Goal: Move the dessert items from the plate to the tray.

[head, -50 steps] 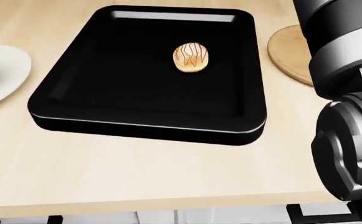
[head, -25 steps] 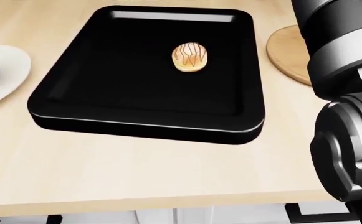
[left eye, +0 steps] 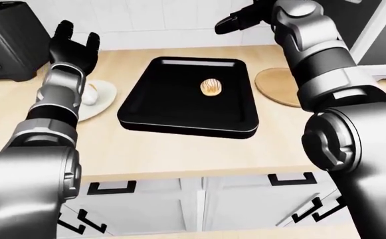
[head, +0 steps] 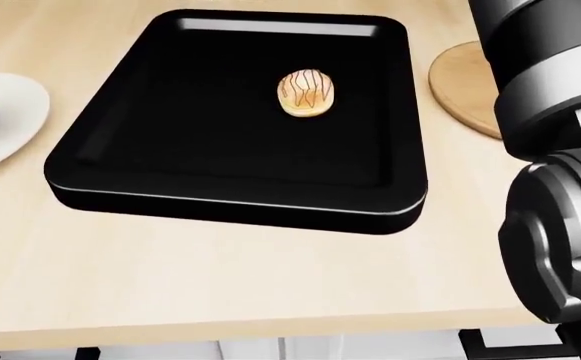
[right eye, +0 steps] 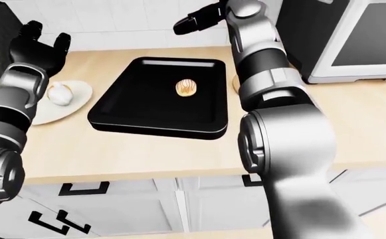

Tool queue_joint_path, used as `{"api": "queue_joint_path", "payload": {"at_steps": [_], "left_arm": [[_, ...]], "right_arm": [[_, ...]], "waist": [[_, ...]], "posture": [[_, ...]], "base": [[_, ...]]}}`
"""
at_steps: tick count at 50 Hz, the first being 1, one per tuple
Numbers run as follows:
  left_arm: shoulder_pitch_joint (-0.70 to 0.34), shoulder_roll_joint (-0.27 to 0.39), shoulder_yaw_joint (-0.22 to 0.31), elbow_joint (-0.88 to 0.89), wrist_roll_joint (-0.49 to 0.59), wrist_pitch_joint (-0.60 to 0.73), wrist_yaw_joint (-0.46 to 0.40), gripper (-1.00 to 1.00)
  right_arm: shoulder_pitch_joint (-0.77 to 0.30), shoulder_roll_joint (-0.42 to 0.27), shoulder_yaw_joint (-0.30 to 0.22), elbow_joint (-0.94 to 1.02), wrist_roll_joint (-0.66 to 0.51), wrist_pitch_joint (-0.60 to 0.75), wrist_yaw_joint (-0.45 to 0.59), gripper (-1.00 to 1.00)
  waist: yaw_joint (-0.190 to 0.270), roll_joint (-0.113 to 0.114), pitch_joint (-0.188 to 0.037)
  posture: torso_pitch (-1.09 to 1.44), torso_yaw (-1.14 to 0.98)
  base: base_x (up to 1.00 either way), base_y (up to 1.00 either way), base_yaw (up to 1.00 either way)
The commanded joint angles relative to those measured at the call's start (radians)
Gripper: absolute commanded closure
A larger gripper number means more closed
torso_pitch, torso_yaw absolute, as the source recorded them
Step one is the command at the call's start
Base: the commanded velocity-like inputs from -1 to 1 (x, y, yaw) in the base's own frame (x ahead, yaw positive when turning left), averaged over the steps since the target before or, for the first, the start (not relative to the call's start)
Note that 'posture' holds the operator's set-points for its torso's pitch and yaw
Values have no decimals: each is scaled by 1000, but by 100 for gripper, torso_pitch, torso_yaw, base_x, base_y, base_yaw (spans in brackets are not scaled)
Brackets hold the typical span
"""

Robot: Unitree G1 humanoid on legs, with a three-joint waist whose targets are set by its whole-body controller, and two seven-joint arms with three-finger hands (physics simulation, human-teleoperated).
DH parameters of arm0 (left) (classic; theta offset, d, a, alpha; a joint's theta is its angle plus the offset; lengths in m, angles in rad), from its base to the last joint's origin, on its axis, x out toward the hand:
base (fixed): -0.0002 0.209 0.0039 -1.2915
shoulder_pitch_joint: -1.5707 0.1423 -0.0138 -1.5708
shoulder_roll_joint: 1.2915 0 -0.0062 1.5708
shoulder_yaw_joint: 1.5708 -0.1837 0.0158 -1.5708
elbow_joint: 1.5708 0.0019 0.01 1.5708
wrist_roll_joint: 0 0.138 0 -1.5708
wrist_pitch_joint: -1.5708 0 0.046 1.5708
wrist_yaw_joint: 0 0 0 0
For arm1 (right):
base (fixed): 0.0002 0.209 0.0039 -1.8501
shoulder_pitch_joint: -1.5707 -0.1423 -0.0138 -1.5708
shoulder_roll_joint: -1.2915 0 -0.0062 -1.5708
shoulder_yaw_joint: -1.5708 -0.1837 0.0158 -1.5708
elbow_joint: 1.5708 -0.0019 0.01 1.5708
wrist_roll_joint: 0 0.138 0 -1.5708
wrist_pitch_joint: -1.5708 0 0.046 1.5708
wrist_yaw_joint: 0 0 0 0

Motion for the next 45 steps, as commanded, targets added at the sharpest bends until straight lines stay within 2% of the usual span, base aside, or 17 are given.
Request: {"api": "queue_joint_path", "payload": {"at_steps": [1,12,13,23,32,37,45], "left_arm": [[-42,15,-6,-40,38,25,21,-100],[-29,-6,0,-36,129,20,18,-100],[-25,-9,13,-35,122,14,4,-100],[-7,-10,7,-34,195,2,-1,-100],[7,-22,21,-34,201,-40,-44,-100],[3,-25,-12,-34,203,-32,-59,-100],[9,-33,-19,-33,203,-57,-86,-100]], "right_arm": [[-43,-11,-2,-41,2,-28,-5,-100],[-44,-12,-2,-41,5,-29,-4,-100],[-44,-12,-2,-41,4,-29,-4,-100],[-45,-11,-3,-42,6,-31,-3,-100],[-43,-11,-2,-41,6,-31,-3,-100],[-43,-11,-2,-41,6,-32,-2,-100],[-42,-12,-2,-40,6,-33,-2,-100]], "waist": [[0,5,-35],[0,3,-36],[-1,3,-36],[-1,4,-37],[0,3,-37],[1,3,-37],[2,0,-37]], "posture": [[0,0],[0,0],[0,0],[0,0],[0,0],[0,0],[0,0]], "base": [[0,0,0],[0,0,0],[0,0,0],[0,0,0],[0,0,0],[0,0,0],[0,0,0]]}}
